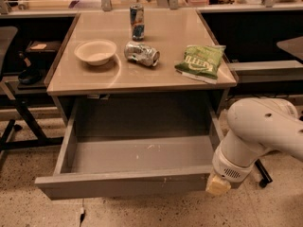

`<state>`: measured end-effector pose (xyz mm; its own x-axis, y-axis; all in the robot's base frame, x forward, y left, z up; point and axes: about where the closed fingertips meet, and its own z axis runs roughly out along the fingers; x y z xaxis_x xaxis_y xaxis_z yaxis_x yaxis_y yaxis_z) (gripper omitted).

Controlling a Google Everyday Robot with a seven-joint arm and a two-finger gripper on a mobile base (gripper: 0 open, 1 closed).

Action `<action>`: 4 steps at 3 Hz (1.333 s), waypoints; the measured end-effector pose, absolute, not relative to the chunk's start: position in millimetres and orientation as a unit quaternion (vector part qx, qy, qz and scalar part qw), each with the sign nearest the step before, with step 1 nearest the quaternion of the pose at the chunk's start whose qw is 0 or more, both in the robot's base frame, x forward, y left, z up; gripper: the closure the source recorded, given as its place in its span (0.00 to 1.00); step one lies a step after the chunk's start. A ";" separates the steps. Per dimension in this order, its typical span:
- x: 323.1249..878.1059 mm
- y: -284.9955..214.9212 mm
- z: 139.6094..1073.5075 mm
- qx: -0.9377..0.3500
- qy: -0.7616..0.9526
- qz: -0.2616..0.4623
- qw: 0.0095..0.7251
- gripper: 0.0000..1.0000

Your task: Close top drawer

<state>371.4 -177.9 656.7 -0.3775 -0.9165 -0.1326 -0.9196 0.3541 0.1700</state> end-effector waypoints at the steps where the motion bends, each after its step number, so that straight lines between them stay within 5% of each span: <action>1: 396.2 -189.0 655.8 -0.539 0.837 0.091 0.020 1.00; 2: 446.3 -206.9 668.8 -0.518 0.853 0.053 0.045 1.00; 4: 454.0 -207.4 666.8 -0.507 0.858 0.059 0.056 1.00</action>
Offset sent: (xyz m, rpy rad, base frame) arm 0.1420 -0.0526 0.0267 -0.0711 -0.2030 -0.2103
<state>454.0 -207.4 666.8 -0.4804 -0.8630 -0.1564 -0.8763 0.4798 0.0445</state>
